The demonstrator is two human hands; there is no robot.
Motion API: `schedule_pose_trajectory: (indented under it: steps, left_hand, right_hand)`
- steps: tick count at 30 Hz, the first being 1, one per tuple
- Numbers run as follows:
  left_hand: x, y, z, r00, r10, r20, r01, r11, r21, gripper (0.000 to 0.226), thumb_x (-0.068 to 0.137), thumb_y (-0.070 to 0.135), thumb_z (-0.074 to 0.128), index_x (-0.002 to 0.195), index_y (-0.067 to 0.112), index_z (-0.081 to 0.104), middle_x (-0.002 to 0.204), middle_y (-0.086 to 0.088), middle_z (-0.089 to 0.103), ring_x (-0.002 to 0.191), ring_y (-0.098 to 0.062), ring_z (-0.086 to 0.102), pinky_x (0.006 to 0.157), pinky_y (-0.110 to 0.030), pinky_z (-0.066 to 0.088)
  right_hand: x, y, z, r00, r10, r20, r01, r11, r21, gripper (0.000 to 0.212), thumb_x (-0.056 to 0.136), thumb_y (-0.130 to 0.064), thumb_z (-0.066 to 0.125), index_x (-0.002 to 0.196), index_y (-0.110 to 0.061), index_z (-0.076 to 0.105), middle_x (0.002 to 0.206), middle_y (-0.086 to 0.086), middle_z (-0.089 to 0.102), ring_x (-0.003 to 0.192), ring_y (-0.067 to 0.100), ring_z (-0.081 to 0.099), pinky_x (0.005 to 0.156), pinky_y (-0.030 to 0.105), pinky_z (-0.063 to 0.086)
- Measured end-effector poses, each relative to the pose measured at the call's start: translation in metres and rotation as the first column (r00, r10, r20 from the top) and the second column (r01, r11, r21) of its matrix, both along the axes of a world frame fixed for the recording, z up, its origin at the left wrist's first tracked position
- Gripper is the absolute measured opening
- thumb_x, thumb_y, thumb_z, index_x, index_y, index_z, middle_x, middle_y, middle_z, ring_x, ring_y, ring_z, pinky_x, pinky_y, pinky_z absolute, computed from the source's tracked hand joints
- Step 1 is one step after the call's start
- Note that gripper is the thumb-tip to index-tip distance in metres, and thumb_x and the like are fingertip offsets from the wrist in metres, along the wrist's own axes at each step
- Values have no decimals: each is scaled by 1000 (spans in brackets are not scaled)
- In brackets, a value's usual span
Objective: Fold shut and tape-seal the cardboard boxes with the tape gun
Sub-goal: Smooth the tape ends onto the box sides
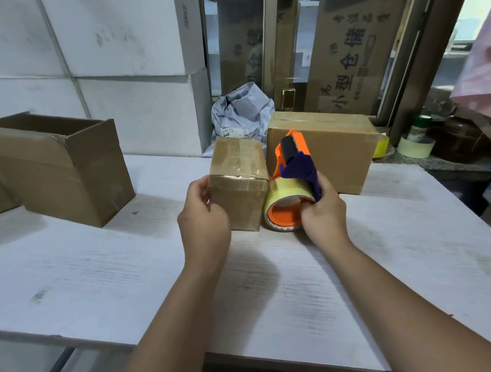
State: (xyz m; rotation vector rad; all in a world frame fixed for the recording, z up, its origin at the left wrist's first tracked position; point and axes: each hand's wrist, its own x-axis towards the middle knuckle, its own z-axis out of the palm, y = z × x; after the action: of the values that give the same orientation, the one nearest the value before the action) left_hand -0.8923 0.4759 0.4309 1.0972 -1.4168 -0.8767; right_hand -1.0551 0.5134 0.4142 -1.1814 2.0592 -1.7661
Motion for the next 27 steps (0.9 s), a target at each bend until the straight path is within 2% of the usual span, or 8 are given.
schedule_pose_trajectory:
  steps: [3, 6, 9, 12, 14, 22, 25, 27]
  left_hand:
    - [4, -1, -2, 925, 17, 381, -14, 1000, -9, 56, 91, 4, 41, 145, 14, 31, 143, -2, 41, 132, -19, 36, 107, -27, 32]
    - [6, 8, 5, 883, 101, 458, -31, 987, -158, 82, 90, 14, 56, 151, 11, 3, 159, -7, 5, 146, -18, 3, 116, -28, 7]
    - [1, 11, 11, 758, 313, 572, 48, 848, -528, 87, 79, 13, 66, 151, 12, 17, 156, -10, 20, 144, -25, 18, 115, -41, 10]
    - [-5, 7, 12, 568, 348, 746, 194, 824, -532, 66, 85, 20, 62, 145, 15, 36, 148, -6, 40, 136, -21, 36, 115, -41, 0]
    - [-6, 2, 8, 499, 392, 773, 212, 809, -548, 57, 77, 19, 70, 132, 16, 53, 130, -4, 57, 118, -22, 55, 115, -43, 10]
    - [-13, -7, 10, 496, 493, 715, 167, 753, -636, 34, 64, 27, 82, 93, 18, 66, 87, -3, 64, 82, -26, 64, 108, -45, 32]
    - [-17, -9, 13, 515, 458, 724, 167, 775, -609, 35, 65, 29, 83, 88, 14, 63, 87, -7, 62, 83, -29, 60, 102, -45, 38]
    - [-18, -7, 16, 582, 379, 719, 186, 799, -572, 35, 68, 24, 83, 92, 11, 61, 101, -9, 63, 96, -31, 57, 90, -41, 45]
  right_hand:
    - [3, 1, 2, 1000, 5, -23, -5, 1000, -15, 51, 79, 8, 49, 118, -25, 55, 90, -17, 56, 87, 10, 50, 70, 12, 35]
    - [6, 2, 4, 999, 21, -40, -22, 999, -26, 46, 76, 8, 52, 108, -25, 53, 94, -11, 59, 82, 8, 51, 64, 7, 39]
    - [6, 4, 5, 1000, 21, -22, -22, 999, -39, 40, 78, 5, 52, 102, -26, 53, 89, -13, 59, 78, 4, 52, 62, 5, 38]
    - [6, 5, 6, 1000, 23, 19, -22, 998, -57, 35, 80, 2, 54, 98, -29, 53, 85, -18, 58, 77, -3, 53, 60, 4, 38]
    - [4, 5, 7, 999, 22, 31, -20, 998, -60, 35, 81, 1, 55, 98, -29, 53, 85, -19, 58, 78, -3, 53, 59, 4, 38]
    - [-8, 13, 25, 996, 4, -94, -12, 997, -80, 42, 73, 10, 51, 98, -24, 53, 91, -7, 59, 80, 12, 50, 60, 3, 35]
    - [-15, 18, 38, 972, 19, -234, -32, 998, -53, 47, 70, 13, 50, 97, -25, 51, 94, -6, 57, 84, 14, 47, 61, 8, 35]
    - [-19, 22, 48, 953, 27, -303, -33, 999, -14, 48, 71, 12, 51, 103, -23, 54, 96, -5, 56, 86, 15, 47, 66, 20, 37]
